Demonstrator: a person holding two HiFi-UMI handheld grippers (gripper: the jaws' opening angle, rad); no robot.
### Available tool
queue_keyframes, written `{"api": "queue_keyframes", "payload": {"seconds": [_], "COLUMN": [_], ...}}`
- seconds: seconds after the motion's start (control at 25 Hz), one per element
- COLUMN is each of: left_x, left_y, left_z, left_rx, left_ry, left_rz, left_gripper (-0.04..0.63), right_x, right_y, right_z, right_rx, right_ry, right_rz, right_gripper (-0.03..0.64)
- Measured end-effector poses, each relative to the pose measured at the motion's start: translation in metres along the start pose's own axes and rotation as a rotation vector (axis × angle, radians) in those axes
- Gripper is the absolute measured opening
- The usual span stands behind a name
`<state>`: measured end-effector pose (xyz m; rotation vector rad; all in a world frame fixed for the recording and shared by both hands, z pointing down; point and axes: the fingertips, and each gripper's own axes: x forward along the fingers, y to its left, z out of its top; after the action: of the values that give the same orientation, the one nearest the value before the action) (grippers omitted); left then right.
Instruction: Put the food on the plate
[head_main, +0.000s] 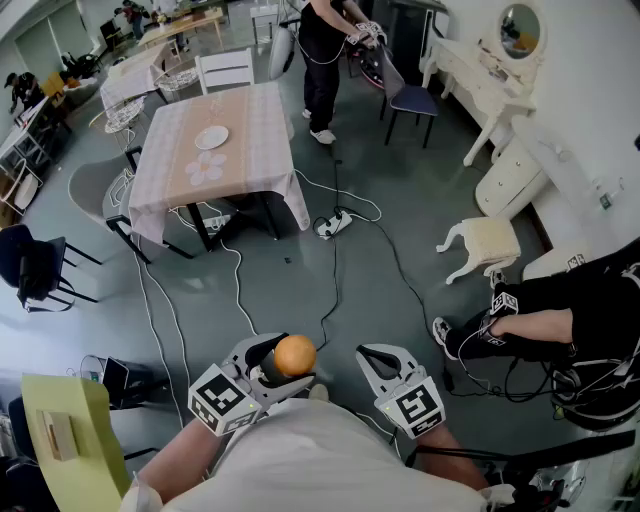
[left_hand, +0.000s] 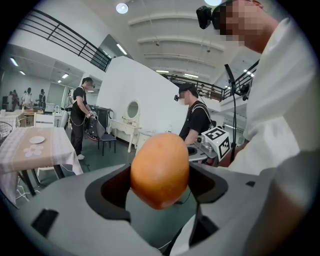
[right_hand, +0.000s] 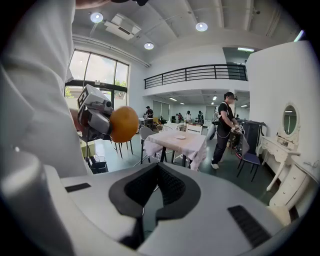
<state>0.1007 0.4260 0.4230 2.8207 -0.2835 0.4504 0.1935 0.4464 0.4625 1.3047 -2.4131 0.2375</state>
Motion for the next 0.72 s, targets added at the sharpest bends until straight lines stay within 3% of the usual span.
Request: {"api": "queue_keyframes", "payload": {"seconds": [0.48, 0.72], "left_x": [-0.026, -0.055], "left_y": [0.025, 0.072], "left_z": [0.003, -0.008], "left_rx": [-0.023, -0.079], "left_ry": [-0.006, -0.012], "left_rz": [0.095, 0.181], "left_gripper": [0.367, 0.366], "right_x": [0.021, 0.066], "right_y": [0.006, 0.007], "right_z": [0.009, 0.023], "right_rx": [-0.016, -0.05], "right_ry": [-0.005, -0.014], "right_rz": [0.064, 0.097], "right_gripper": [0.012, 0.018]}}
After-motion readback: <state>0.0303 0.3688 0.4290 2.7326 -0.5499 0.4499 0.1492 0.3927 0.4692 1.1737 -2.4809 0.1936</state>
